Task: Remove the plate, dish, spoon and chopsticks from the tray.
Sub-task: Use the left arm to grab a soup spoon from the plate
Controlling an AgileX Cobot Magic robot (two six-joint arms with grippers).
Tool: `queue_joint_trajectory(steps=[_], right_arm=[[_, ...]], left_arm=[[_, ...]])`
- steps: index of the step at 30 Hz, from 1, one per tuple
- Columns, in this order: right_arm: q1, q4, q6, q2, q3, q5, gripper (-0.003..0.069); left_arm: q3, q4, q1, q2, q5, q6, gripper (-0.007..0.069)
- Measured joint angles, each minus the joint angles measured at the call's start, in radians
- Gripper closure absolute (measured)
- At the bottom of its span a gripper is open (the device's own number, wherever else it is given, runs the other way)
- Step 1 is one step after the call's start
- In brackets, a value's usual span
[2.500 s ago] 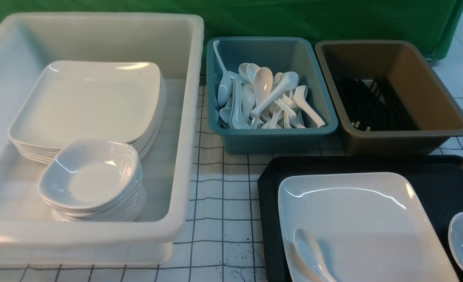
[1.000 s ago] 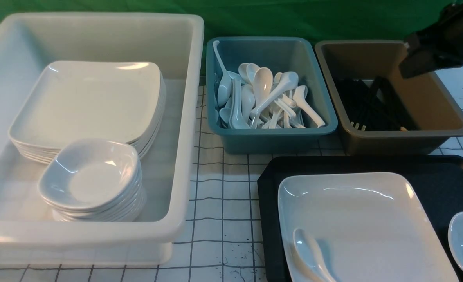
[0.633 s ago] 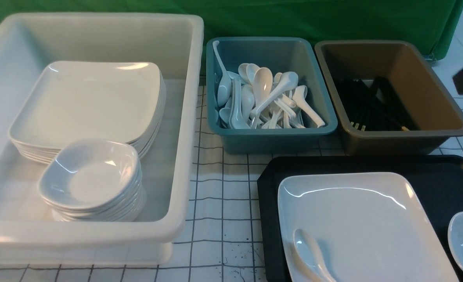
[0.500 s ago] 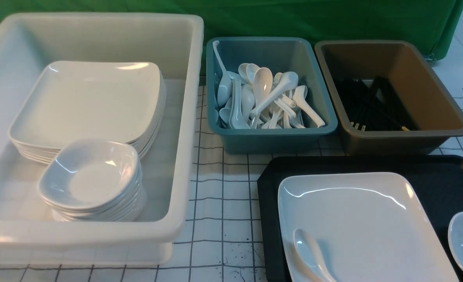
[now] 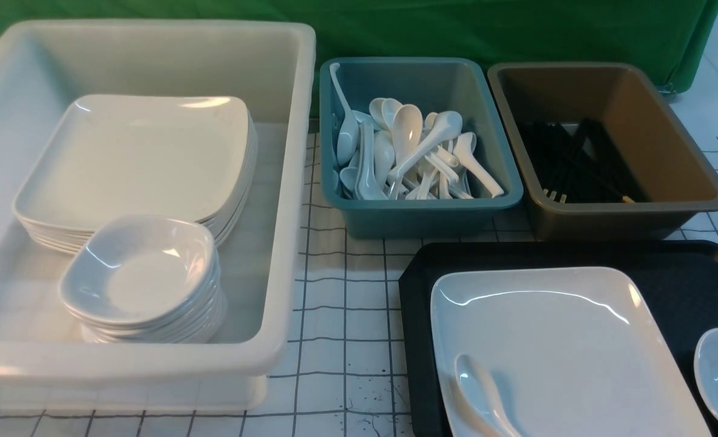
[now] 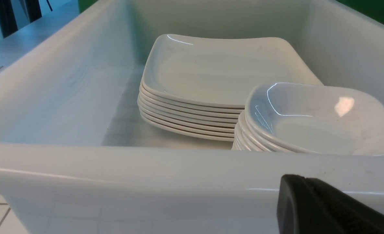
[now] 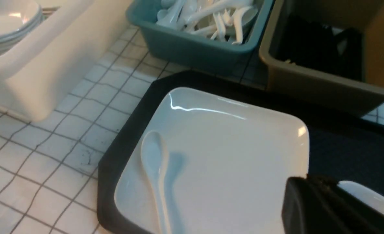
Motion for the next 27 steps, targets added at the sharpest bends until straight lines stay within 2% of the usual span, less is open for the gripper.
queue_joint_trajectory(steps=[2, 4, 8, 9, 10, 11, 12, 17, 22, 27], right_arm=[[0.0, 0.0, 0.0, -0.059, 0.059, -0.039, 0.0622], [0.0, 0.0, 0.0, -0.104, 0.123, -0.087, 0.0618], [0.0, 0.0, 0.001, -0.125, 0.214, -0.19, 0.0615], [0.0, -0.001, 0.001, -0.125, 0.261, -0.245, 0.0615], [0.0, -0.001, 0.001, -0.125, 0.265, -0.258, 0.0615], [0.0, -0.001, 0.001, -0.125, 0.294, -0.299, 0.0615], [0.0, -0.001, 0.001, -0.125, 0.312, -0.324, 0.0614], [0.0, -0.001, 0.0, -0.125, 0.368, -0.374, 0.0608], [0.0, -0.001, -0.001, -0.125, 0.409, -0.389, 0.0601], [0.0, -0.001, -0.001, -0.125, 0.419, -0.42, 0.0594]], left_arm=[[0.0, 0.0, 0.0, 0.0, -0.007, -0.001, 0.062], [0.0, -0.052, 0.0, 0.0, -0.041, -0.014, 0.062], [0.0, -0.355, 0.0, 0.0, -0.126, -0.143, 0.062], [0.0, -0.557, 0.0, 0.0, -0.151, -0.253, 0.062], [0.0, -0.6, 0.0, 0.0, -0.151, -0.264, 0.062], [0.0, -0.712, 0.0, 0.0, -0.157, -0.32, 0.062], [0.0, -0.743, 0.0, 0.0, -0.159, -0.342, 0.062], [0.0, -0.72, 0.0, 0.0, -0.169, -0.403, 0.062], [0.0, -0.75, 0.0, 0.0, -0.17, -0.525, 0.062], [-0.052, -0.781, 0.0, 0.0, -0.157, -0.535, 0.062]])
